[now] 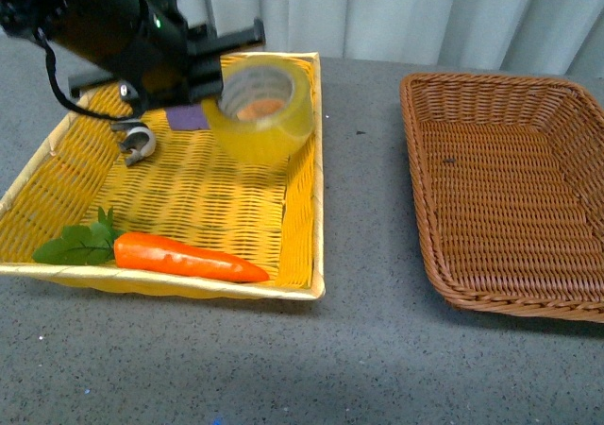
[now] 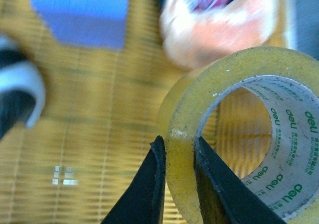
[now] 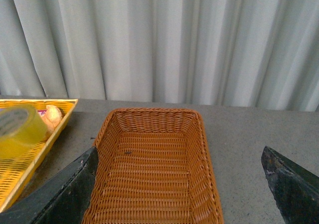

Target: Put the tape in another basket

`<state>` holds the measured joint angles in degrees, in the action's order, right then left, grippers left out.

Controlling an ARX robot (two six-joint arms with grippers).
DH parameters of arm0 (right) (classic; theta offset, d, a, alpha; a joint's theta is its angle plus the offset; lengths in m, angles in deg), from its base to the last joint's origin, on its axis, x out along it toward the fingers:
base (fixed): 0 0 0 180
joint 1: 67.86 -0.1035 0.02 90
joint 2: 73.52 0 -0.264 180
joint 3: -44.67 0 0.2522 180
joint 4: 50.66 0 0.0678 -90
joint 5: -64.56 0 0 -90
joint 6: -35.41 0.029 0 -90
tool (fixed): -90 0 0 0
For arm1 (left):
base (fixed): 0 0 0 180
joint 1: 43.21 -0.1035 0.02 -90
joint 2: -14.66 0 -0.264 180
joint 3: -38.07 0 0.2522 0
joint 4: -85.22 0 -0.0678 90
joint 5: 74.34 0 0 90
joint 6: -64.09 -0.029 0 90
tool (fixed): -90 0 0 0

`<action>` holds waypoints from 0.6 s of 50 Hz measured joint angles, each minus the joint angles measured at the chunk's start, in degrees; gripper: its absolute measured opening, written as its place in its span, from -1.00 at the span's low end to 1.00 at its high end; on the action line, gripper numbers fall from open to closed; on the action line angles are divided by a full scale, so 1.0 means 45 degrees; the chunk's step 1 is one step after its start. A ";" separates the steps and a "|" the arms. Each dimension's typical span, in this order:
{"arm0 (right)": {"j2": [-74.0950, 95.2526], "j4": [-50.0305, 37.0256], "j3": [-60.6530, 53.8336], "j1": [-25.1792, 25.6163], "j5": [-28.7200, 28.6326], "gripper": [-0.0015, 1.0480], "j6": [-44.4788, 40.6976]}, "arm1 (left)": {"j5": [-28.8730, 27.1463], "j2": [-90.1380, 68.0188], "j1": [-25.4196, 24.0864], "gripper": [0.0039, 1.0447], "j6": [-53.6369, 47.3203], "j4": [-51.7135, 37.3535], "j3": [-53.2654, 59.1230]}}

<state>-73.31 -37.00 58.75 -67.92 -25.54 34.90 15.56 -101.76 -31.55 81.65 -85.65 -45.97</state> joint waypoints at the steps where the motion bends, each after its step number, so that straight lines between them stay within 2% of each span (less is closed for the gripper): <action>1: 0.0000 0.0000 0.0000 0.0000 0.0005 0.82 0.0000 | 0.0092 0.0136 -0.0039 -0.74 -0.0466 -0.0160 -0.0049; 14: 0.0000 0.0000 0.0000 0.0000 0.0000 0.82 -0.0005 | 0.1953 0.0831 0.0063 -0.74 -0.4935 0.0141 -0.1078; 18: 0.0000 0.0000 0.0000 0.0000 0.0000 0.82 0.0000 | 0.2832 0.0831 0.0559 -0.74 -0.6596 0.0418 -0.1345; 30: 0.0000 0.0000 0.0000 0.0000 0.0000 0.82 -0.0005 | 0.4600 0.0821 0.1928 -0.74 -0.8947 0.0801 -0.2312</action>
<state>-73.31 -37.00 58.75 -67.92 -25.54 34.88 36.26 -98.07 -22.87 41.39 -82.04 -56.38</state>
